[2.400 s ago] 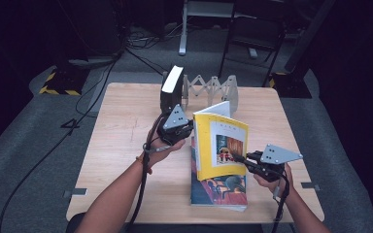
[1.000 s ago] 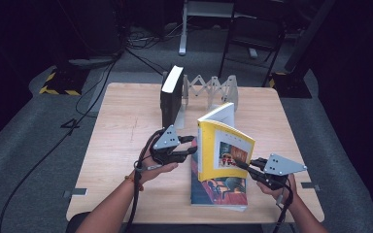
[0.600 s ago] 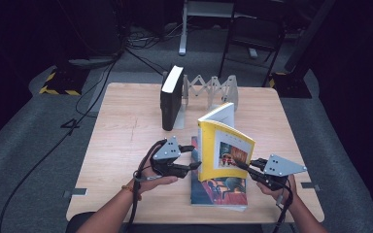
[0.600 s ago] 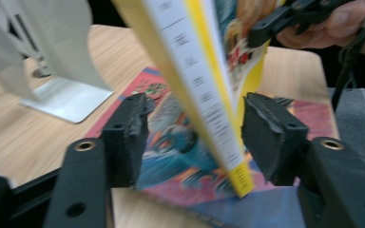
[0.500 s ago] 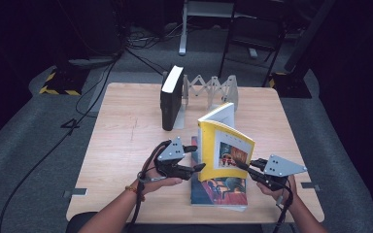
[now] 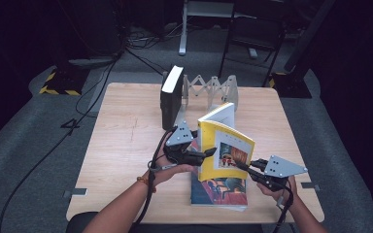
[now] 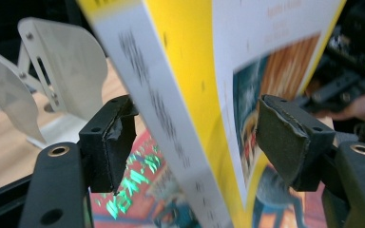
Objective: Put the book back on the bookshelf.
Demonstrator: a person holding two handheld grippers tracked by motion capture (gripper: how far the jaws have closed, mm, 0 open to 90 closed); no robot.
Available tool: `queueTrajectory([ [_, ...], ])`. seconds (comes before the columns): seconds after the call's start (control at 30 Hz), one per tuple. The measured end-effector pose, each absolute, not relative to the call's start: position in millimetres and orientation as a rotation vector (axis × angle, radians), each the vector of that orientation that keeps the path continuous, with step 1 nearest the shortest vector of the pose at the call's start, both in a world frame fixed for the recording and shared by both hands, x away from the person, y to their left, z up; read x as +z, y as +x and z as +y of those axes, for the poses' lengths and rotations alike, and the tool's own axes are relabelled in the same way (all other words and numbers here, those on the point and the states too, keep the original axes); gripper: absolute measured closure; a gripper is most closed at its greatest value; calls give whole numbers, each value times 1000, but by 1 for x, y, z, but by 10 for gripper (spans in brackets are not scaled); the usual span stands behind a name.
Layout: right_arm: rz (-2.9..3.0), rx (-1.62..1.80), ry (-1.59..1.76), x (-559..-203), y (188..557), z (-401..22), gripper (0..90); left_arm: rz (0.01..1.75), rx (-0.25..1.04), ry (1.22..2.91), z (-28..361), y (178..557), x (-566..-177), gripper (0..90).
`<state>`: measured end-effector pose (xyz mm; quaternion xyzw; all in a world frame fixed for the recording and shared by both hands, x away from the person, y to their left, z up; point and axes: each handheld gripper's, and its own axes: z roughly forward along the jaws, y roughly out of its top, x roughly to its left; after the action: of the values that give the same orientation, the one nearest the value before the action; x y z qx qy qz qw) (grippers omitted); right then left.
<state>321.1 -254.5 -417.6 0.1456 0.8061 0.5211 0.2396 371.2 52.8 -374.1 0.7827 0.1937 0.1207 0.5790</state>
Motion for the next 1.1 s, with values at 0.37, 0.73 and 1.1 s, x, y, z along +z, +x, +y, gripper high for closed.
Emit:
queueTrajectory([
  [0.37,2204,1430,399,-418,321,-255,854,449,278,1831,44,386,-364,348],
  [0.73,2192,1419,438,-419,325,-257,772,369,284,1828,46,384,-355,628],
  [1.1,2076,1387,646,-417,337,-273,560,305,306,1824,47,368,-353,714],
])
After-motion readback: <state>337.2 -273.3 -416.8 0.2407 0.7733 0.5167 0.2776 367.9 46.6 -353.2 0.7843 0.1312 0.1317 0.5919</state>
